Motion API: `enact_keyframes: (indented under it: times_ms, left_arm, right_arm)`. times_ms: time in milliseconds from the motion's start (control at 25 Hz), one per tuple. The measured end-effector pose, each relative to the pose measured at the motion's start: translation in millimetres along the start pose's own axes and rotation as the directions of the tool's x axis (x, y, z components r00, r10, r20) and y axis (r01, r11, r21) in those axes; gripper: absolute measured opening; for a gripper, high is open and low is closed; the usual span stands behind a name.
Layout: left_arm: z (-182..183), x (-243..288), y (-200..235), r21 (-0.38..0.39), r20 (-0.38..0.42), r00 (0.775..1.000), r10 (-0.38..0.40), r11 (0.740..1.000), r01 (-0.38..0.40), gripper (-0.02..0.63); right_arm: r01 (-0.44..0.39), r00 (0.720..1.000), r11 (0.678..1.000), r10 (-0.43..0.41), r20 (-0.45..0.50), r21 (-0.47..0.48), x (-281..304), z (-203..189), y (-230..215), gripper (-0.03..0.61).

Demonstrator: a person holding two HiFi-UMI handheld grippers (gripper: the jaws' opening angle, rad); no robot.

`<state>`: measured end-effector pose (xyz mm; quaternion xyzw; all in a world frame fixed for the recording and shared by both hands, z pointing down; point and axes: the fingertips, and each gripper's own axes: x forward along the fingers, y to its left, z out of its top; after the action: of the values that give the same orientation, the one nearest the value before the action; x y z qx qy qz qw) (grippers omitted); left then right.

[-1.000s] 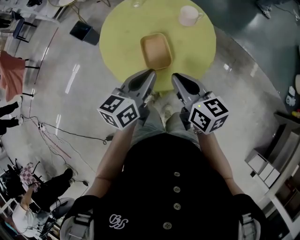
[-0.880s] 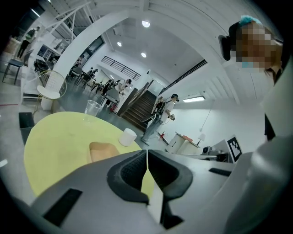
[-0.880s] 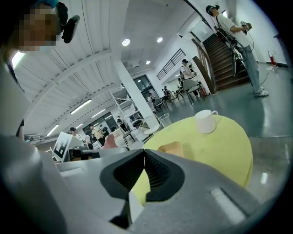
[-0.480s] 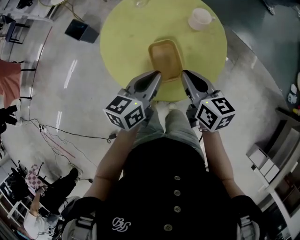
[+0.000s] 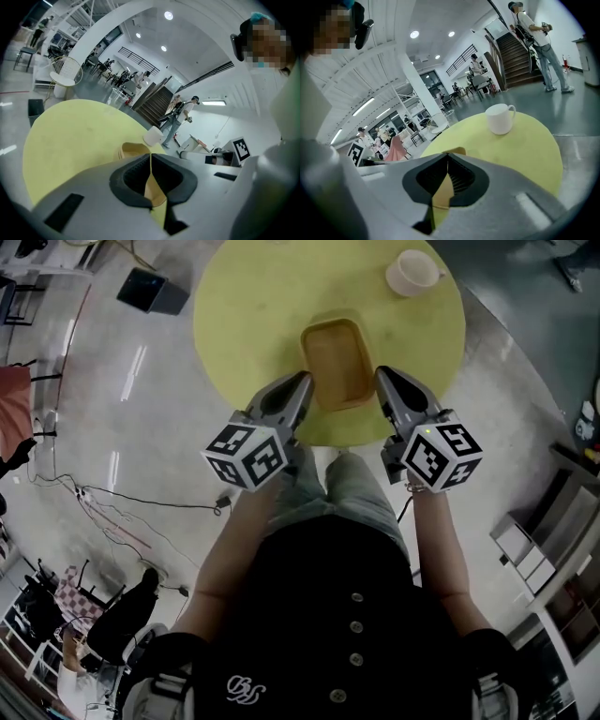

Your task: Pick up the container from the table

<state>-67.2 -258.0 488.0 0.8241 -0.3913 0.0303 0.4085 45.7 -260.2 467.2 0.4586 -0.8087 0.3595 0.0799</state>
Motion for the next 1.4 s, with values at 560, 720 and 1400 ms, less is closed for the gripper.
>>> enact_keyframes:
  times_ms: [560,720,1400]
  left_arm:
    - [-10,22,29,-0.082,-0.013,0.998,0.067,0.994,-0.068,0.02]
    - [-19,15,38,-0.107,-0.008,0.994,0.111,0.988,-0.111,0.021]
    - [-46,26,46,-0.189,-0.101,0.992,0.073,0.978,-0.091,0.173]
  right_arm:
    - [0.023,0.998,0.999,-0.021,-0.053,0.032,29,-6,-26,0.006]
    - [0.021,0.997,0.999,-0.018,-0.072,0.041,31,-17,-24,0.039]
    - [0.048,0.981,0.996,-0.033,-0.191,0.076,45,-59,-40,0.152]
